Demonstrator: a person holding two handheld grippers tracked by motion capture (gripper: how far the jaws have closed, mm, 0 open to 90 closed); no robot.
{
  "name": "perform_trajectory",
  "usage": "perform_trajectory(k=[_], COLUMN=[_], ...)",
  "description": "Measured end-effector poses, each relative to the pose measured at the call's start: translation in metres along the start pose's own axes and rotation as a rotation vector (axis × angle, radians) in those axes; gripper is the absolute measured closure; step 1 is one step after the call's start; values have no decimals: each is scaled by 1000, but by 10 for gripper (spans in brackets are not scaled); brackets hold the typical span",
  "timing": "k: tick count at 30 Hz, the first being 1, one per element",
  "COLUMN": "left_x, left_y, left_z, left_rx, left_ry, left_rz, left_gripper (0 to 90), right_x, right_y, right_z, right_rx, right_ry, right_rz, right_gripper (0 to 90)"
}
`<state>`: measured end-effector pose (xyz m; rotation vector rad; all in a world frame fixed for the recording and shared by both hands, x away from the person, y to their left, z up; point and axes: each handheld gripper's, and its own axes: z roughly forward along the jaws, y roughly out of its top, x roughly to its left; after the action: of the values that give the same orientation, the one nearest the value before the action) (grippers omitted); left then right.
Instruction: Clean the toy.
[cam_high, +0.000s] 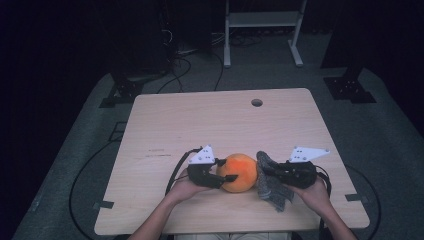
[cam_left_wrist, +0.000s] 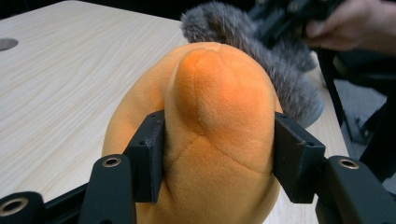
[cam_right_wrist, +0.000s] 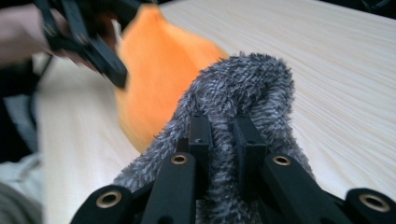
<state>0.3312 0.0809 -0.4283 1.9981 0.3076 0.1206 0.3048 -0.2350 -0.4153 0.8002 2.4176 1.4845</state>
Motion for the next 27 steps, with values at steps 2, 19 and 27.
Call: perform_trajectory(k=[2, 19, 27], left_x=[-5, -4, 1], left_y=[1, 2, 0], left_z=[2, 3, 1], left_rx=[14, 31, 18], left_ry=[-9, -69, -81], left_rz=[34, 54, 32], left_gripper=[424, 373, 376], right_x=[2, 0, -6], right_y=[6, -5, -18], right_z=[-2, 3, -11], right_rx=[-32, 30, 41], right_ry=[46, 75, 59], right_rz=[-2, 14, 53], right_gripper=[792, 794, 793])
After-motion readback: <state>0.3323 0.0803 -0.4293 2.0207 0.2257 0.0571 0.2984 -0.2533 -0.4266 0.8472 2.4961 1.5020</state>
